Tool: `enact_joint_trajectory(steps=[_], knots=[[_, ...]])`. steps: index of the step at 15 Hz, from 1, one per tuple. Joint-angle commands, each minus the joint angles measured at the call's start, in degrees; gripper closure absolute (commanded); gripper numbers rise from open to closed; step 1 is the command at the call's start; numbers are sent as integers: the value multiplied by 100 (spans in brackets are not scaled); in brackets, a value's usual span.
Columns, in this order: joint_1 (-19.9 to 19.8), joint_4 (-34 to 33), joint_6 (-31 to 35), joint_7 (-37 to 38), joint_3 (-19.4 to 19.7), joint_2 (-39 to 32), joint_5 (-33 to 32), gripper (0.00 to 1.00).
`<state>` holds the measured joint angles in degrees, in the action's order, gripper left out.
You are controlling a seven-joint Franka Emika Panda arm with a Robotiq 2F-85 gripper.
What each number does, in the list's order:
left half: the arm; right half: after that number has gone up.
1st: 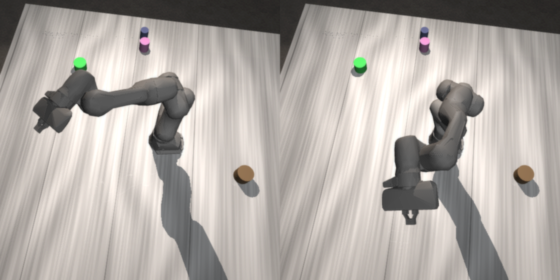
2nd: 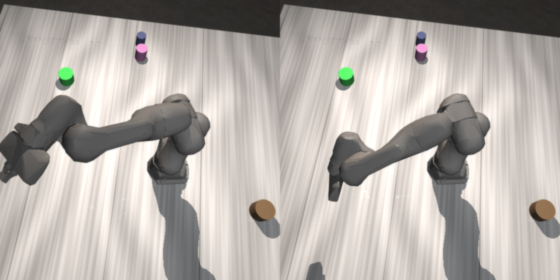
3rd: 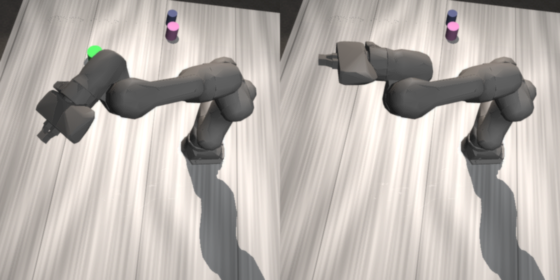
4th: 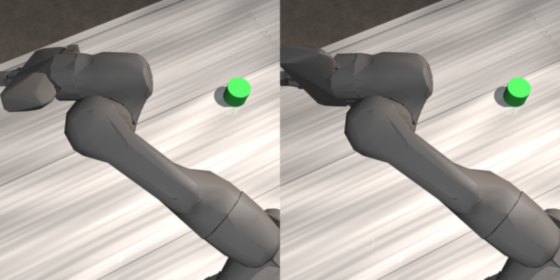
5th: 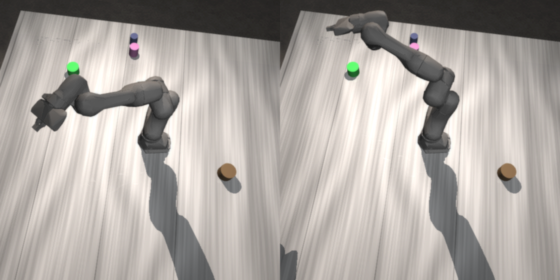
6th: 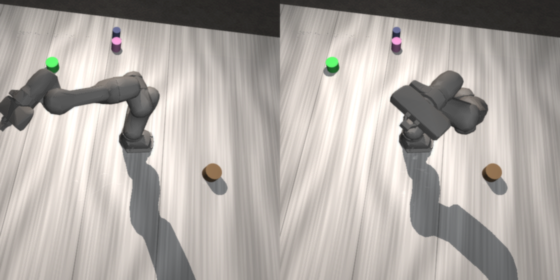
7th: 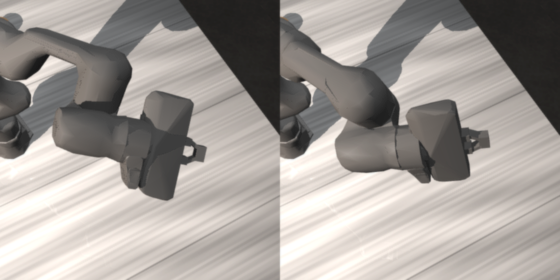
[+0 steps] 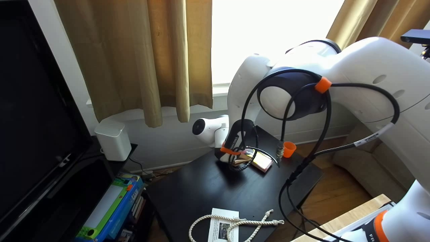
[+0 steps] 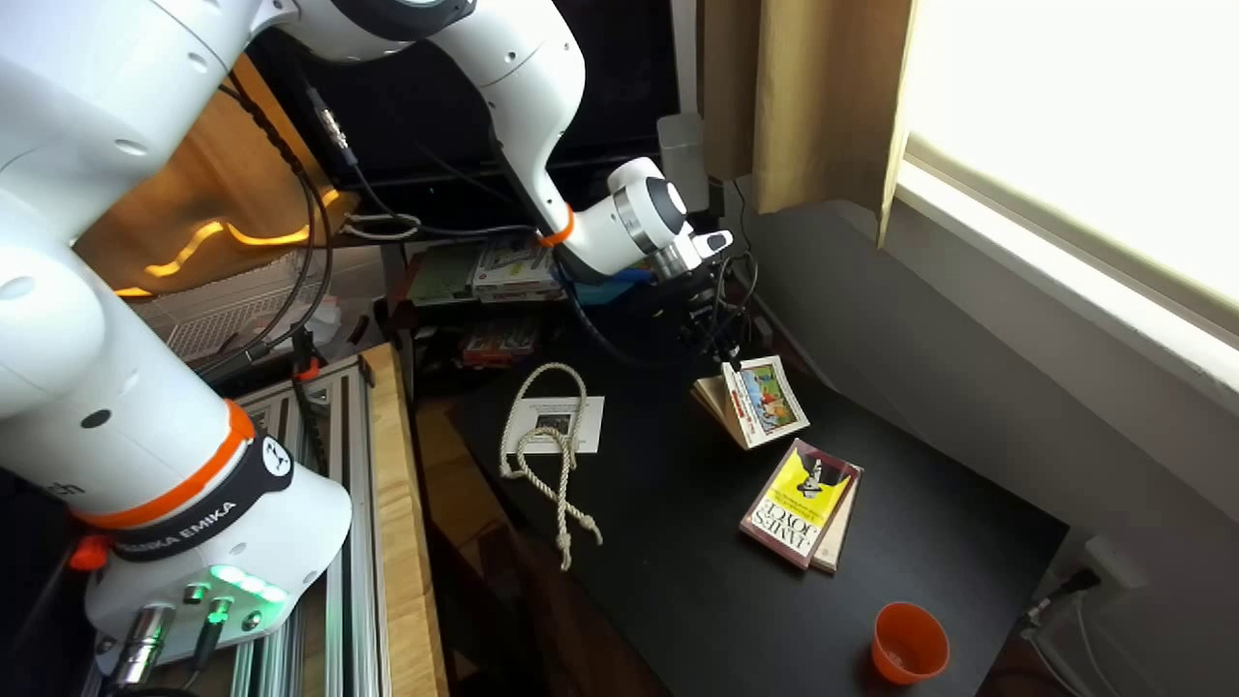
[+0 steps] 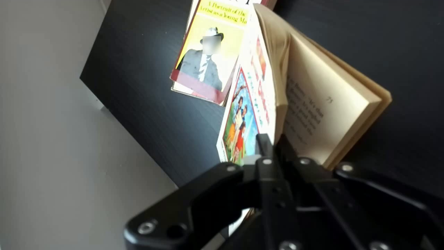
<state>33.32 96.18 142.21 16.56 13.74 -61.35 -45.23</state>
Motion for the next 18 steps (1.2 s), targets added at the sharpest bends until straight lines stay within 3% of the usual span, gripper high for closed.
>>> enact_joint_trajectory(steps=[1,11,18], knots=[[30,202,-158,260,6,205,-576,98],[-248,448,-1077,648,-305,318,-1844,98],[-618,960,-1051,1938,-614,335,-3025,98]])
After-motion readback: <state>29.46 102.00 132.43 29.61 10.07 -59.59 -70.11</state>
